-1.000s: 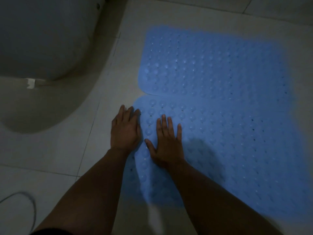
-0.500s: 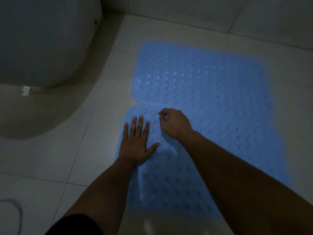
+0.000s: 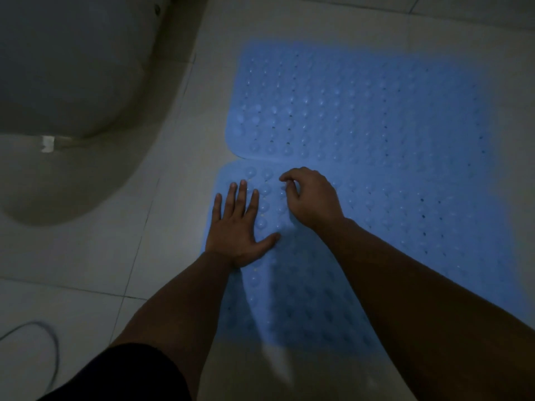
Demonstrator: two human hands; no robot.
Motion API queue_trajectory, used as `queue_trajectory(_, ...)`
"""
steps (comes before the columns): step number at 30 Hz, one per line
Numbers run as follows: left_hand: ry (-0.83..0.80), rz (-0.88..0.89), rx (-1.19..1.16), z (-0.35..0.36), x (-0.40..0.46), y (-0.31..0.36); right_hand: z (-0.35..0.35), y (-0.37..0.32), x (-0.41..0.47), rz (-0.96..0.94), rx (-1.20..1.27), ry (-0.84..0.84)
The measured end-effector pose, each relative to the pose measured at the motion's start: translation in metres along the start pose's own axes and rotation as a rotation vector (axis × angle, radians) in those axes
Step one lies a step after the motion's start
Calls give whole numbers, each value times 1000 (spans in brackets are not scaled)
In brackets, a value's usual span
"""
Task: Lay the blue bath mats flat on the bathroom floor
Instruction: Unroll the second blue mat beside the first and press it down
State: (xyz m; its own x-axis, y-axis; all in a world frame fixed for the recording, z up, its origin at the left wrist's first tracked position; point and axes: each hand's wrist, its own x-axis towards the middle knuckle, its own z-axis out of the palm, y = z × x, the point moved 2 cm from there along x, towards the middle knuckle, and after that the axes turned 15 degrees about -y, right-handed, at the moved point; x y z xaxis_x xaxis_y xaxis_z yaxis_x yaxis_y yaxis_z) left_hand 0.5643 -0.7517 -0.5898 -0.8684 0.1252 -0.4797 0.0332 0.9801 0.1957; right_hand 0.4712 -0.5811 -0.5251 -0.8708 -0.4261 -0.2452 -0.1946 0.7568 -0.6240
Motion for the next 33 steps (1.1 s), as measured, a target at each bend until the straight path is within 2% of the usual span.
queue_trajectory(2, -114, 1, -87, -16, 0, -1, -11, -9, -4, 20, 0, -21)
queue_trajectory(4, -151, 5, -188, -38, 0, -5, -20, -18, -5, 31, 16, -23)
queue_trajectory(7, 75, 47, -193, -47, -10, -10, -26, -25, -7, 35, 33, -8)
queue_trajectory(9, 135, 88, -163, -30, -23, -9, -26, -25, -9, 24, 36, -2)
queue_trajectory(12, 58, 117, -66, 7, -38, -1, -17, -21, -14, 11, 41, 6)
queue_trajectory(16, 151, 105, 69, 21, -43, 1, -6, -9, -16, -4, 30, -4)
queue_trajectory(21, 179, 109, 53, 24, -41, 1, -4, 9, -11, -1, 11, 32)
queue_trajectory(28, 91, 102, 69, 22, -38, 1, 0, 11, -11, 45, -80, 17)
queue_trajectory(32, -2, 106, -52, 5, -35, -5, 4, -17, -12, 110, -73, -103)
queue_trajectory(33, 40, 107, -97, -6, -34, -8, 9, -23, -15, 118, -87, -124)
